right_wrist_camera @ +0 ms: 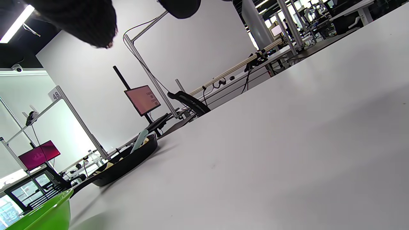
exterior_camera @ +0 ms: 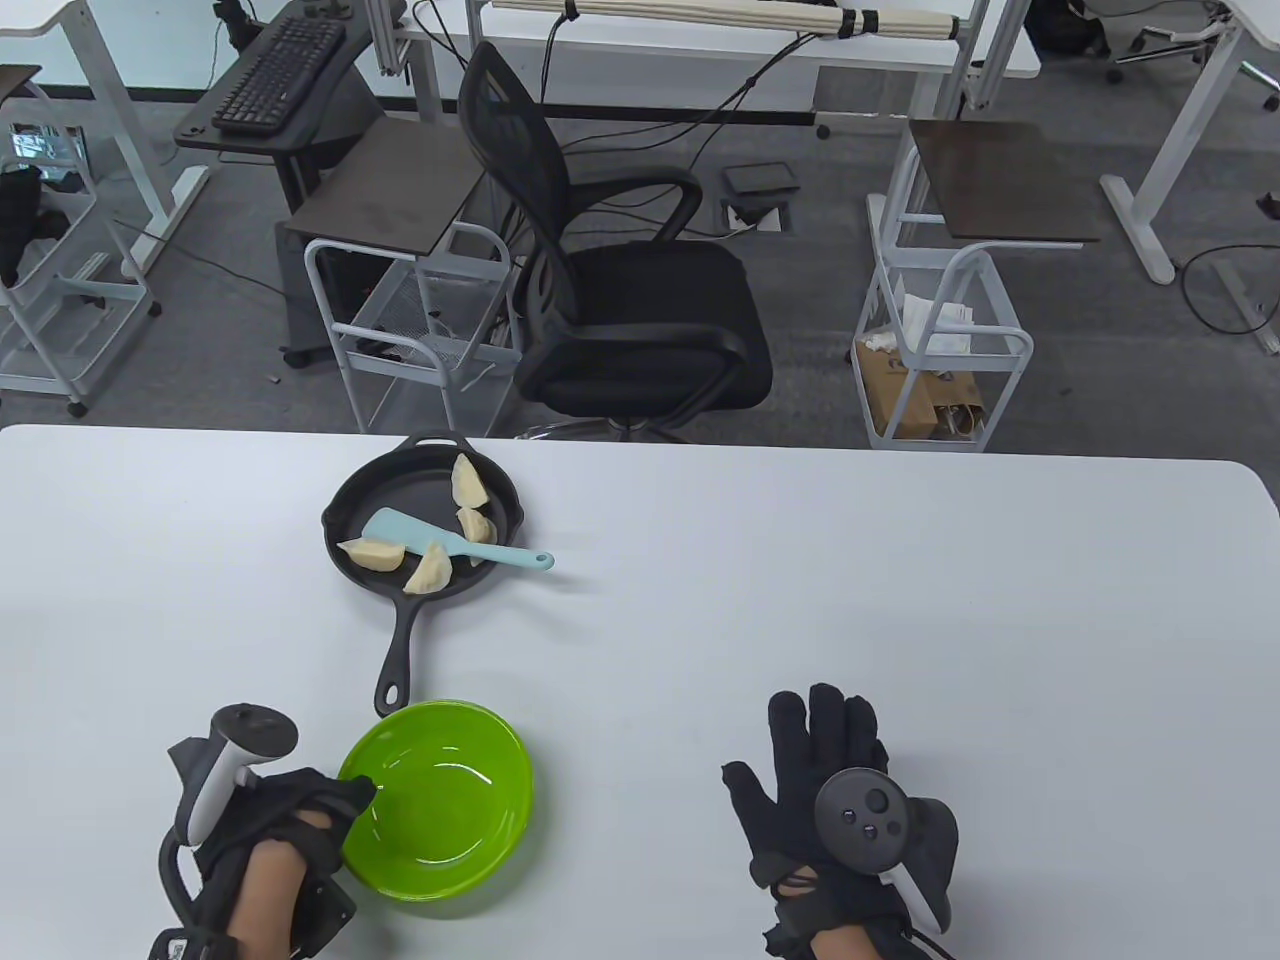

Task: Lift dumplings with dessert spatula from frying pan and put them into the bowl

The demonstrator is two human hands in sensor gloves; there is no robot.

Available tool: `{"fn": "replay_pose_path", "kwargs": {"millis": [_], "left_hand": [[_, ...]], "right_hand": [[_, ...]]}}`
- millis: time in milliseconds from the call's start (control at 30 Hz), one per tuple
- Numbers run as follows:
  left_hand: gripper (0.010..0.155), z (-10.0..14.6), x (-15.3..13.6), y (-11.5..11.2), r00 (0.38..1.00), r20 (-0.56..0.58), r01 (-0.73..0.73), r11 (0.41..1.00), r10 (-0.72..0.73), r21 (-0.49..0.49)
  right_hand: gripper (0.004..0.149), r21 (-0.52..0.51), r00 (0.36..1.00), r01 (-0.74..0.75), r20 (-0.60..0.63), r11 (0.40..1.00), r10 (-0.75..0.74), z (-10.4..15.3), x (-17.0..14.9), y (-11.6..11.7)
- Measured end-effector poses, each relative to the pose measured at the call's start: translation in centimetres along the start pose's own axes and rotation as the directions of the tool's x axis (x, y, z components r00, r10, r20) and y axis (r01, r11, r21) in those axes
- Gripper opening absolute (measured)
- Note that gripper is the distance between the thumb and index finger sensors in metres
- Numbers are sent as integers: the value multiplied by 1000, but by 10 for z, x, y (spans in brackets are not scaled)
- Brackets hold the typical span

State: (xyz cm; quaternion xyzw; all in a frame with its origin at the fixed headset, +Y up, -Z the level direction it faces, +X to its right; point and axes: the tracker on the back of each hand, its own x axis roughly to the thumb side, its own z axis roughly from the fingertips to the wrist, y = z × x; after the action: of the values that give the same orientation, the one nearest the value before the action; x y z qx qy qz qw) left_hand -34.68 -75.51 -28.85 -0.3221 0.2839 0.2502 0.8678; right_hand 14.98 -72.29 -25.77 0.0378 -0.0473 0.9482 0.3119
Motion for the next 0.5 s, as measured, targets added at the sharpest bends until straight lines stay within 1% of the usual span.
{"fn": "replay_pose_path", "kwargs": {"millis": [233, 500], "left_hand": [[52, 0, 1, -1, 999, 19, -40, 999, 41, -21], [50, -1, 2, -2, 996, 45, -71, 997, 72, -40]], "right_hand": [[76, 13, 1000, 8, 1, 1000, -8, 0, 1, 1], [76, 16, 1000, 21, -1, 1000, -21, 0, 1, 2]]}}
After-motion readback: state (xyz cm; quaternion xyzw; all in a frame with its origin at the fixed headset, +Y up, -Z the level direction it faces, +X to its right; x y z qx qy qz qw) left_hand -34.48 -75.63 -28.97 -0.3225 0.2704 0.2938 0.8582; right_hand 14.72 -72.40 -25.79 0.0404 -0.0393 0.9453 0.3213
